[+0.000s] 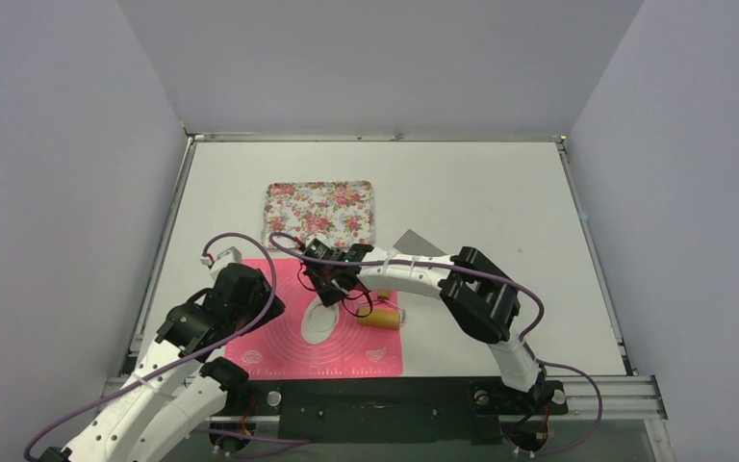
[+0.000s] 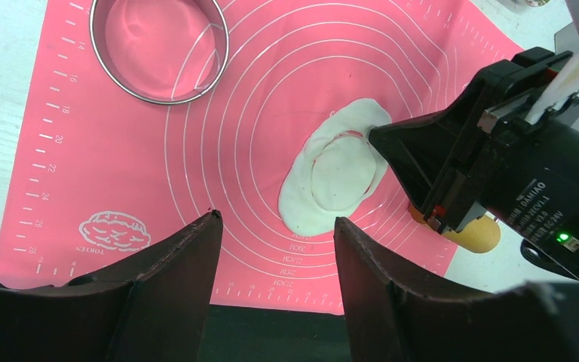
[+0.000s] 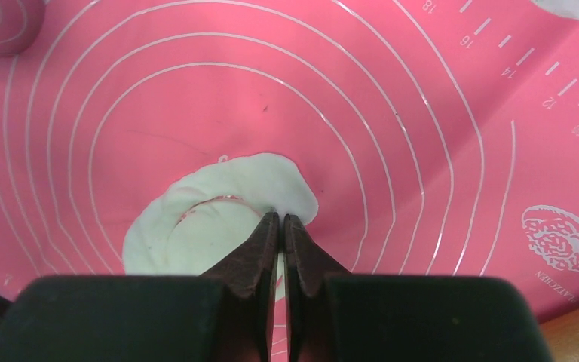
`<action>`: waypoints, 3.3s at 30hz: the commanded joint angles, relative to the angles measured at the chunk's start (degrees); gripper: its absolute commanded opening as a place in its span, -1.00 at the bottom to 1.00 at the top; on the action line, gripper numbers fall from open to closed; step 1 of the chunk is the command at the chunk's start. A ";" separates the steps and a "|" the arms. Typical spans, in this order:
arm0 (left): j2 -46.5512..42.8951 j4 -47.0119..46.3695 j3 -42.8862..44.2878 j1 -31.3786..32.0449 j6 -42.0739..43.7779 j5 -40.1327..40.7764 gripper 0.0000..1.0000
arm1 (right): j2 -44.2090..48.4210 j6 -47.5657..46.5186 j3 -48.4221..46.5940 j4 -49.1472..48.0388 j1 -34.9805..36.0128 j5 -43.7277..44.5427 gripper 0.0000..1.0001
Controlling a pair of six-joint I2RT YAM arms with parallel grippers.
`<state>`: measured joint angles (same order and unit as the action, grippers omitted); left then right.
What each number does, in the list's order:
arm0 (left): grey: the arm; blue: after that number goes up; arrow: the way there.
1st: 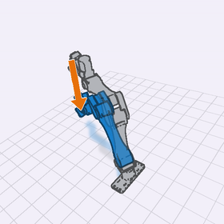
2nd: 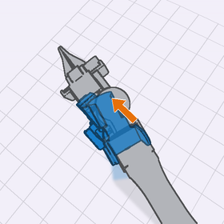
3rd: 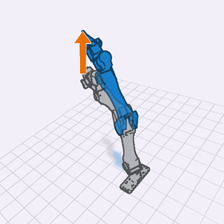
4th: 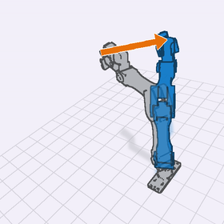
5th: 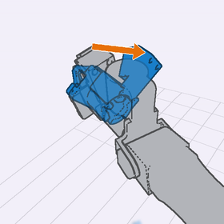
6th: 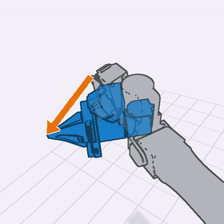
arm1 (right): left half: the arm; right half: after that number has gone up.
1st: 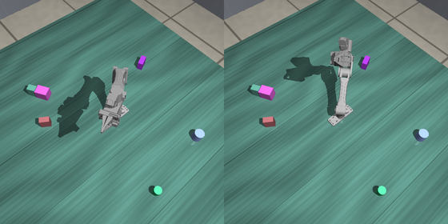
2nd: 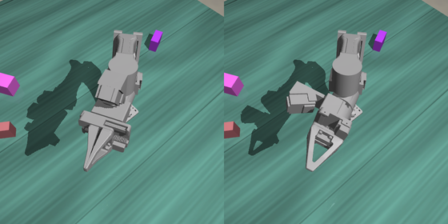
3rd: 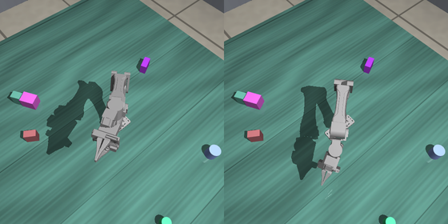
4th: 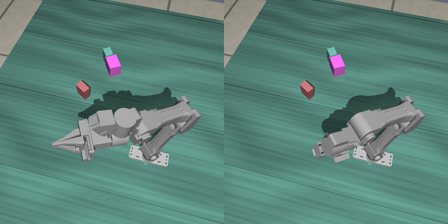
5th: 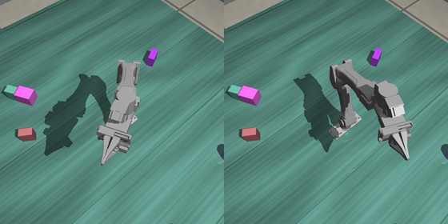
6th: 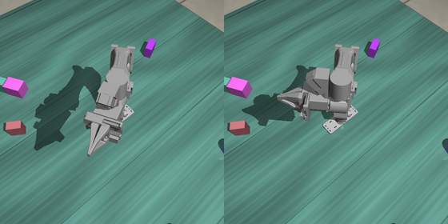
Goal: Roll out the dumpling wrappers from the dough
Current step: Remove the dumpling wrapper from the work surface.
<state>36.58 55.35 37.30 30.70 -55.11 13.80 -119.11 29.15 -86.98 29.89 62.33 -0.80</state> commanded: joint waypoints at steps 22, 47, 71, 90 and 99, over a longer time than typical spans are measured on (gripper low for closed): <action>-0.47 -0.73 1.20 0.33 -1.22 1.39 0.08 | 8.27 2.98 1.62 -2.84 3.68 -9.51 -1.00; 10.60 -38.29 -13.31 7.37 -4.52 -8.63 -0.53 | 8.07 12.85 7.00 -7.00 -5.94 -16.40 -1.00; 28.18 -41.23 -9.86 13.95 -7.62 2.04 -0.75 | 13.27 12.05 7.93 -6.60 -8.90 -23.58 -1.00; 24.32 -32.47 -6.46 19.19 -11.45 6.63 -0.75 | 16.43 11.27 12.39 -2.12 -8.92 -18.81 -0.72; 10.51 -26.50 -9.30 20.53 -13.66 8.70 -0.74 | 20.39 4.91 12.54 1.71 -7.41 1.46 0.32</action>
<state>50.96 25.23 28.03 50.89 -66.92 19.94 -104.25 37.52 -73.73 31.73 54.08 -8.84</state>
